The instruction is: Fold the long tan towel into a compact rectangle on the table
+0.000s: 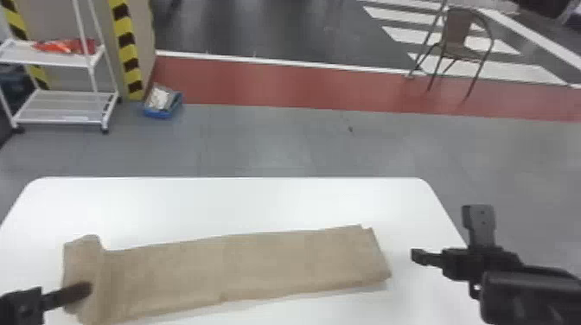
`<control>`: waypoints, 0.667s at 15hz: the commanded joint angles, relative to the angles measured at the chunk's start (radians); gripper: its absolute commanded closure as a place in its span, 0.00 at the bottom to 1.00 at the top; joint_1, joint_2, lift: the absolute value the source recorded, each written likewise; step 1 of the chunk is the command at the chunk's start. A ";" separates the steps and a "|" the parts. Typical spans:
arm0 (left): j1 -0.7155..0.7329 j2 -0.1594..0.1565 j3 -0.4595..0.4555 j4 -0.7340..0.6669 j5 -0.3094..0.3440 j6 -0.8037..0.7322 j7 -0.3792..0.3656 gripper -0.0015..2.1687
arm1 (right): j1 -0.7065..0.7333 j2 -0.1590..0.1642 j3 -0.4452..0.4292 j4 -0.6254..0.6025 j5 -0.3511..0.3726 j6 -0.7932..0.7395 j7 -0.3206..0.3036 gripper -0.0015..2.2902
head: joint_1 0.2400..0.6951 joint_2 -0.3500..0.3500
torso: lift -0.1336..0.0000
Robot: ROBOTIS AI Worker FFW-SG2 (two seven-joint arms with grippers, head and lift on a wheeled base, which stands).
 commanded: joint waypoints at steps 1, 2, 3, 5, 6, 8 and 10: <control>0.032 -0.017 -0.078 -0.100 0.005 0.053 0.027 0.91 | 0.006 0.000 -0.002 -0.003 0.000 0.003 0.000 0.04 | 1.00 0.14 | 1.00; 0.036 -0.017 -0.118 -0.123 0.011 0.075 0.051 0.91 | 0.006 0.000 -0.005 -0.003 0.000 0.003 0.002 0.04 | 1.00 0.09 | 1.00; 0.039 -0.017 -0.159 -0.145 0.034 0.087 0.091 0.91 | 0.006 -0.001 -0.008 -0.003 -0.001 0.000 0.002 0.04 | 1.00 0.06 | 1.00; 0.036 -0.017 -0.243 -0.154 0.062 0.087 0.165 0.91 | 0.009 -0.005 -0.011 -0.003 -0.005 -0.003 0.002 0.04 | 1.00 0.02 | 1.00; 0.025 -0.017 -0.289 -0.152 0.068 0.087 0.211 0.91 | 0.009 -0.005 -0.012 -0.003 -0.008 -0.006 0.002 0.04 | 1.00 0.00 | 1.00; -0.014 -0.017 -0.371 -0.135 0.095 0.087 0.286 0.91 | 0.012 -0.005 -0.012 -0.003 -0.018 -0.010 0.002 0.04 | 1.00 0.00 | 1.00; -0.035 -0.017 -0.432 -0.108 0.117 0.075 0.352 0.91 | 0.012 -0.005 -0.014 -0.003 -0.020 -0.013 0.002 0.04 | 1.00 0.00 | 1.00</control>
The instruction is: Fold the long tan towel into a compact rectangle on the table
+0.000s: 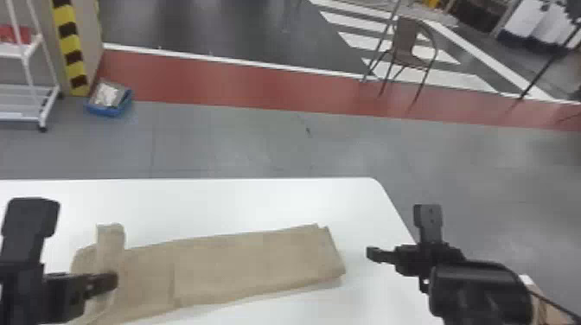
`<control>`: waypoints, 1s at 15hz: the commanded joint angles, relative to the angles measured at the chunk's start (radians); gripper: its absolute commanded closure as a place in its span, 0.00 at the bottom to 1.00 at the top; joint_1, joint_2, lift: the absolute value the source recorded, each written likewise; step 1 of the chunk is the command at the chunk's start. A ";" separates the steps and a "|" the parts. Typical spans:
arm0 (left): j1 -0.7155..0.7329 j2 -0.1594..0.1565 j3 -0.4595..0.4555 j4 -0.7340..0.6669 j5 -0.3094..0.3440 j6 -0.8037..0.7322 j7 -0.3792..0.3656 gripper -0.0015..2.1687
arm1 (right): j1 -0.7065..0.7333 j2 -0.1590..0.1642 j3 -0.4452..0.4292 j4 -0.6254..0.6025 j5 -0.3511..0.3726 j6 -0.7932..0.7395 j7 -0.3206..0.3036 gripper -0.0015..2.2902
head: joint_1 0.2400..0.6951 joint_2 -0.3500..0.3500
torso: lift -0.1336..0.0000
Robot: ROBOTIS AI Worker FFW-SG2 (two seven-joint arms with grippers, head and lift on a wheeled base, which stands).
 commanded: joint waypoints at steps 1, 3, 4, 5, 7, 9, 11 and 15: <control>-0.024 -0.003 -0.068 0.026 0.040 -0.019 0.050 0.91 | 0.000 -0.002 -0.002 0.002 -0.001 -0.002 0.000 0.04 | 1.00 0.00 | 1.00; -0.042 -0.003 -0.125 0.032 0.069 -0.028 0.109 0.91 | -0.001 -0.002 -0.002 0.002 -0.001 0.001 0.000 0.04 | 1.00 0.00 | 1.00; -0.052 -0.003 -0.148 0.038 0.074 -0.041 0.124 0.91 | -0.003 -0.002 -0.002 0.002 -0.001 0.001 0.000 0.04 | 1.00 0.00 | 1.00; -0.062 -0.003 -0.180 0.049 0.078 -0.044 0.141 0.91 | -0.003 -0.002 -0.002 0.003 -0.001 -0.002 0.000 0.04 | 1.00 0.00 | 1.00; -0.087 -0.003 -0.243 0.072 0.100 -0.059 0.193 0.91 | -0.006 -0.002 -0.002 0.011 -0.001 -0.005 0.000 0.04 | 1.00 0.00 | 1.00; -0.110 -0.003 -0.298 0.090 0.106 -0.059 0.222 0.91 | -0.007 0.000 -0.002 0.015 -0.003 -0.008 0.000 0.04 | 1.00 0.00 | 1.00; -0.130 -0.003 -0.364 0.119 0.104 -0.099 0.271 0.91 | -0.007 0.001 -0.006 0.017 -0.004 -0.011 0.000 0.04 | 1.00 0.00 | 1.00; -0.176 -0.003 -0.453 0.234 0.095 -0.209 0.331 0.91 | -0.003 0.001 -0.009 0.021 -0.014 -0.014 0.000 0.04 | 1.00 0.00 | 1.00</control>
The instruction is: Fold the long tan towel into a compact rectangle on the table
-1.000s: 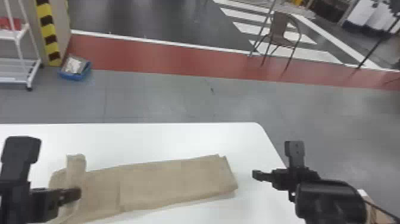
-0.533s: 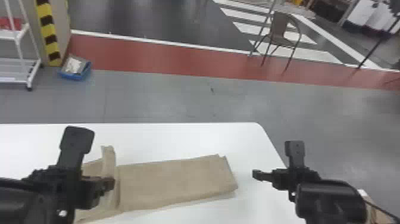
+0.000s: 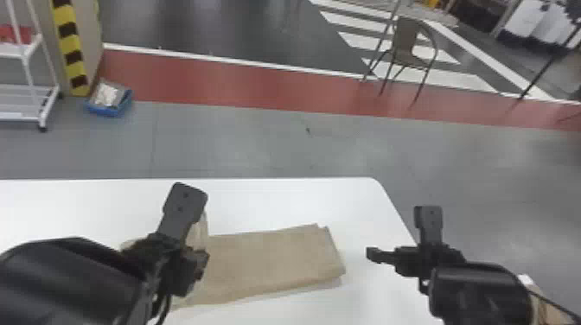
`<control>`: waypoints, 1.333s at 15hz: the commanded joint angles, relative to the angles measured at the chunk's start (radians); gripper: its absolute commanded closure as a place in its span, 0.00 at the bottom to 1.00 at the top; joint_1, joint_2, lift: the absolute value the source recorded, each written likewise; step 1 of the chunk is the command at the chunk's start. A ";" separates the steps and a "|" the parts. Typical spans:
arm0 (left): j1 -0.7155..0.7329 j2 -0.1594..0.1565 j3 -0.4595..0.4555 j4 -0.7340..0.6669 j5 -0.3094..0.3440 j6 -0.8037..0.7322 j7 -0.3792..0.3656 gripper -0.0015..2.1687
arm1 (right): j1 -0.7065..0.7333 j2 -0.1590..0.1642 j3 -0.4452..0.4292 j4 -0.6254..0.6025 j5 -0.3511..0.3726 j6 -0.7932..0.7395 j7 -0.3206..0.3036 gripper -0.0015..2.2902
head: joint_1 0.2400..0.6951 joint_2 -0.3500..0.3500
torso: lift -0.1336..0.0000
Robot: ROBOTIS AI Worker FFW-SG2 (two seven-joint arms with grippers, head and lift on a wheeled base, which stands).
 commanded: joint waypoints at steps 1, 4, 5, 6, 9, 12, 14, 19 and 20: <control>-0.030 -0.003 -0.059 0.073 -0.008 -0.059 0.025 0.91 | 0.003 0.000 0.000 0.002 -0.004 -0.005 0.000 0.04 | 1.00 0.00 | 1.00; -0.035 -0.003 -0.128 0.086 -0.014 -0.083 0.053 0.91 | 0.005 0.000 -0.002 0.004 -0.004 -0.008 0.000 0.04 | 1.00 0.00 | 1.00; -0.032 -0.003 -0.148 0.086 -0.015 -0.083 0.061 0.91 | 0.005 0.000 -0.002 0.004 -0.004 -0.008 0.000 0.04 | 1.00 0.00 | 1.00; -0.030 -0.003 -0.161 0.086 -0.012 -0.089 0.068 0.91 | 0.003 0.000 0.001 0.002 -0.004 -0.008 0.000 0.04 | 1.00 0.00 | 1.00; -0.035 -0.003 -0.212 0.134 -0.020 -0.132 0.093 0.91 | 0.005 0.005 0.007 0.002 -0.004 -0.008 0.000 0.04 | 1.00 0.00 | 1.00; -0.064 -0.003 -0.261 0.264 -0.024 -0.295 0.148 0.91 | 0.008 0.009 0.015 0.002 -0.004 -0.008 0.000 0.04 | 1.00 0.00 | 1.00; -0.082 -0.003 -0.286 0.326 -0.024 -0.384 0.183 0.91 | 0.008 0.011 0.024 0.002 -0.004 -0.005 0.000 0.04 | 1.00 0.00 | 1.00; -0.081 -0.003 -0.336 0.315 -0.021 -0.414 0.205 0.00 | 0.008 0.009 0.023 0.002 -0.004 -0.008 0.000 0.04 | 1.00 0.00 | 1.00; -0.078 -0.003 -0.336 0.306 -0.020 -0.390 0.194 0.00 | 0.008 0.009 0.023 0.002 -0.004 -0.008 0.000 0.04 | 1.00 0.00 | 1.00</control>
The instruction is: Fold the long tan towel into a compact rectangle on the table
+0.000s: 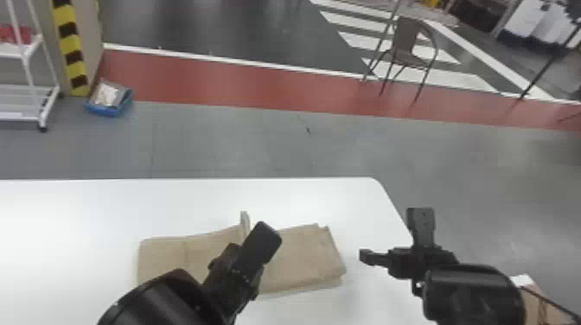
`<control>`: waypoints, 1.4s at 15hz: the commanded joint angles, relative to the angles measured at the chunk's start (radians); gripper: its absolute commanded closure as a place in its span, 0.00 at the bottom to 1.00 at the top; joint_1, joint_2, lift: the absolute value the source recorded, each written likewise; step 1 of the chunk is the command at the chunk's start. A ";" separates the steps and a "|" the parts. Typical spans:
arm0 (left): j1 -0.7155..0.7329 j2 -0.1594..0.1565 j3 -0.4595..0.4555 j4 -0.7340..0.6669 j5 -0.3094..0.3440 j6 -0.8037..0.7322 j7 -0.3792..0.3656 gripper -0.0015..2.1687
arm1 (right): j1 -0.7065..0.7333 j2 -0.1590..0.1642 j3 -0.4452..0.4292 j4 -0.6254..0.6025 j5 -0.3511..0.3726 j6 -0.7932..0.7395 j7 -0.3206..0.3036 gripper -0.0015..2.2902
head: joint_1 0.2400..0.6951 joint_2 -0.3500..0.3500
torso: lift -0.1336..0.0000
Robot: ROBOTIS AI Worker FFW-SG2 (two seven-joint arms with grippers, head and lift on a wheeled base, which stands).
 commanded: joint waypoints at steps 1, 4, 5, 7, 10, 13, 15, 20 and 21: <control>0.006 -0.003 -0.007 -0.018 -0.001 0.036 -0.013 0.02 | 0.000 -0.001 0.000 0.000 0.000 0.000 0.000 0.04 | 1.00 0.00 | 1.00; 0.016 -0.003 -0.015 -0.040 -0.001 0.039 -0.013 0.02 | -0.002 -0.003 -0.003 -0.001 0.000 0.003 0.003 0.04 | 1.00 0.00 | 1.00; 0.020 -0.003 -0.014 -0.054 -0.001 0.039 -0.014 0.02 | 0.002 -0.001 -0.008 -0.014 -0.003 0.015 0.011 0.04 | 1.00 0.00 | 1.00; 0.046 -0.003 0.006 -0.100 -0.003 0.039 -0.040 0.02 | 0.018 -0.001 -0.008 -0.063 -0.037 0.092 0.043 0.04 | 1.00 0.00 | 1.00; 0.101 -0.003 0.103 -0.204 -0.001 0.039 -0.137 0.04 | 0.052 0.002 0.014 -0.198 -0.058 0.258 0.064 0.04 | 1.00 0.00 | 1.00; 0.149 -0.003 0.175 -0.316 0.019 0.042 -0.235 0.07 | 0.060 0.010 0.047 -0.288 -0.104 0.411 0.077 0.04 | 1.00 0.00 | 1.00; 0.192 0.008 0.273 -0.371 0.036 0.066 -0.313 0.07 | 0.041 0.026 0.075 -0.311 -0.107 0.463 0.077 0.04 | 1.00 0.00 | 1.00; 0.289 0.011 0.442 -0.388 0.034 -0.069 -0.352 0.07 | -0.032 0.085 0.155 -0.282 -0.126 0.460 0.069 0.04 | 1.00 0.00 | 1.00; 0.302 0.011 0.479 -0.384 0.036 -0.099 -0.355 0.07 | -0.034 0.092 0.179 -0.278 -0.126 0.460 0.063 0.04 | 1.00 0.00 | 1.00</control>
